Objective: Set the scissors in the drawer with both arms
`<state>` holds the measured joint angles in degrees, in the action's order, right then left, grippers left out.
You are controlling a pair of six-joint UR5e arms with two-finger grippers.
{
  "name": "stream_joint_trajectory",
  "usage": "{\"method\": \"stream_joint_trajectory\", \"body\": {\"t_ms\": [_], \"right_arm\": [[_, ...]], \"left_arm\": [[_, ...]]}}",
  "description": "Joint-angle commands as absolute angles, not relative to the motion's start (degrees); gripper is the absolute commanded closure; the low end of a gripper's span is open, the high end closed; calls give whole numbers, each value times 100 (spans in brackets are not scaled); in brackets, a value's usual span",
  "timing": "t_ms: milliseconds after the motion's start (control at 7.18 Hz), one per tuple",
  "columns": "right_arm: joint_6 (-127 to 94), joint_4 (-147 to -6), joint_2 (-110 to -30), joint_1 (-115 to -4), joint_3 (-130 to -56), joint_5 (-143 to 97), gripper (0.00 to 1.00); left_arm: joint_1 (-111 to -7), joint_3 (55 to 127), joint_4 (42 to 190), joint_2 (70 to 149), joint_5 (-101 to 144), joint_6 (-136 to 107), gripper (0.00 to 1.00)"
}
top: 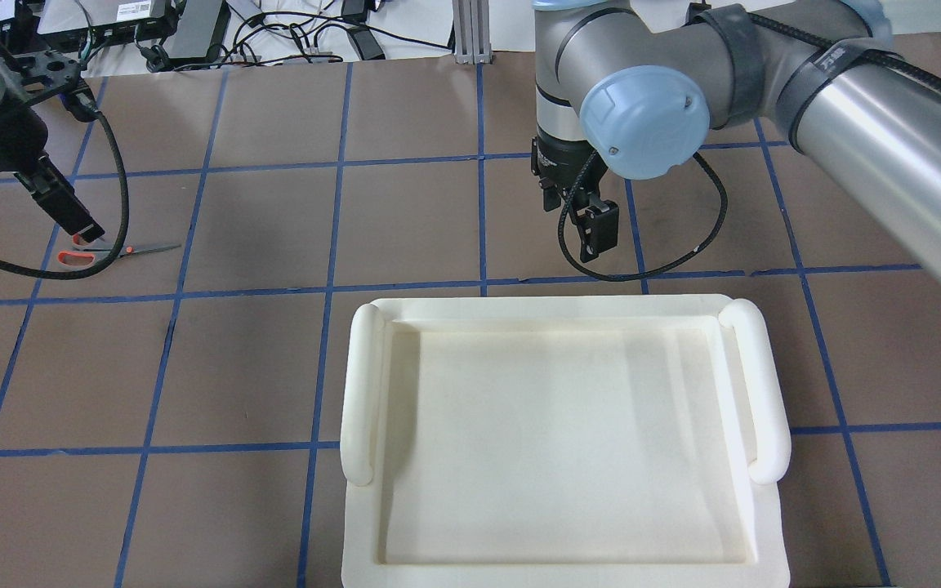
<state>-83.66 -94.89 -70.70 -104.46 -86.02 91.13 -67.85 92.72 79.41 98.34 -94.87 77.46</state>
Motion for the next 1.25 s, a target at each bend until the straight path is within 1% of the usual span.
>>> {"method": "stream_joint_trajectory", "body": {"t_ms": [0,139,418,557,835,1114], "right_arm": [[-9102,-9483,-6865,-10625,-8596,8914,0],[-9340,-9466,-6777,-10652,-8587,8895,0],[-9728,-9448,-6750,-10670,-8570,8754,0],[-9938,-9448,-6750,-10670,-8569,8545,0],[-10351,-9361,-6706,-10670,-8552,8473,0],[-10476,-8992,-6706,-10661,-8525,8481,0]], "left_arm": [[-6426,9264,7203,10281,-9518,9950,0],[-6364,9255,7163,10457,-9510,10793,0],[-6215,9237,7049,10774,-9466,11363,0],[-6170,9194,6692,10949,-9466,11808,0],[-6082,9193,6119,11389,-9483,11847,0],[-6003,9185,5977,11504,-9466,11935,0]]}}
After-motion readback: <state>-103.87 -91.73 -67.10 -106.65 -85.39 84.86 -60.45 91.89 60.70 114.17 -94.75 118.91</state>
